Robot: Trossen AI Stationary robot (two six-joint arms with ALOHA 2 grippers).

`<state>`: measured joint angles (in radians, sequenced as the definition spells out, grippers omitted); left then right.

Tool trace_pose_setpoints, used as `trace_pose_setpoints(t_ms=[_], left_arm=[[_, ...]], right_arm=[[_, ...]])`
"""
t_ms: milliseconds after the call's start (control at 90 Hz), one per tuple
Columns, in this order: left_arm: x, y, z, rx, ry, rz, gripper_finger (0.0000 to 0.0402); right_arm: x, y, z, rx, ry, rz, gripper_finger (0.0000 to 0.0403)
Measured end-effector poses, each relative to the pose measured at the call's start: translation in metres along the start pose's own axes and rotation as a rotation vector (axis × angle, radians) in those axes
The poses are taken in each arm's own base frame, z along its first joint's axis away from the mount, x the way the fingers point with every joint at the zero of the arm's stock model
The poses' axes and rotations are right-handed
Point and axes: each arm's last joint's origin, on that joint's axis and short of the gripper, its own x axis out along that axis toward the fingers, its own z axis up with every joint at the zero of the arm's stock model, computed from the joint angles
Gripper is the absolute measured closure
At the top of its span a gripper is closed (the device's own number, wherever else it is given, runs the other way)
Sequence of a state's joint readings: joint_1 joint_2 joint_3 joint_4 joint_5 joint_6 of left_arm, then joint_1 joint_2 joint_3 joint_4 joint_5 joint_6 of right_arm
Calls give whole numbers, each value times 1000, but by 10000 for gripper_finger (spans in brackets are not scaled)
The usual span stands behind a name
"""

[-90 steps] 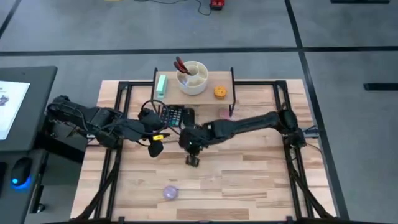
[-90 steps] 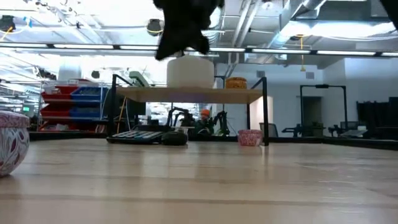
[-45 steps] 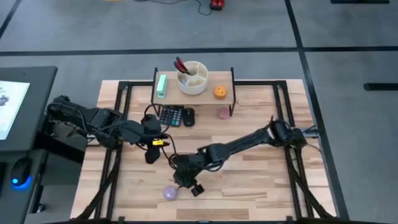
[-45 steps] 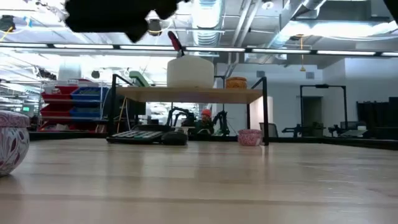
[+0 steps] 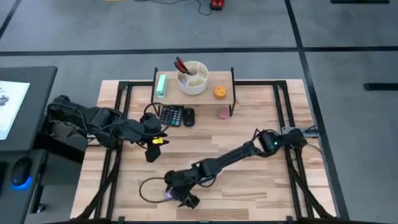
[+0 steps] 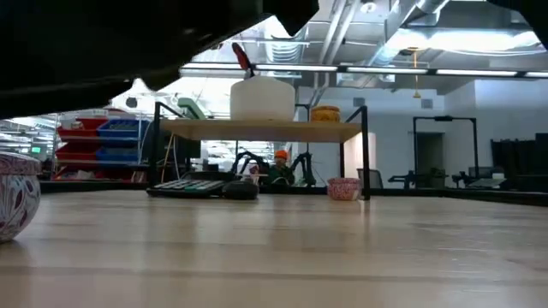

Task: Stock shelves
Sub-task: Put the pink scented candle under the shelf

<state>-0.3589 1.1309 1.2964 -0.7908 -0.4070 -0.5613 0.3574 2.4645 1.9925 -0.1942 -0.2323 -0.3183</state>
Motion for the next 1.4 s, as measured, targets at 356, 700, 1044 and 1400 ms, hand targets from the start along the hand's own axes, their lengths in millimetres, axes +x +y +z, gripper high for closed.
trace_pose_setpoints(t_ms=[356,700,1044,1400], left_arm=[[0,0,0,3,-1,1,286],[0,0,0,1,2,-4,286],[0,0,0,-4,0,-1,286],[0,0,0,-28,-3,-2,286]], right_arm=[[1,-8,5,69,-33,-87,8],[4,-10,-8,74,-11,-83,4],[17,-10,-25,93,9,-86,8],[22,-8,-27,138,-19,-74,37]])
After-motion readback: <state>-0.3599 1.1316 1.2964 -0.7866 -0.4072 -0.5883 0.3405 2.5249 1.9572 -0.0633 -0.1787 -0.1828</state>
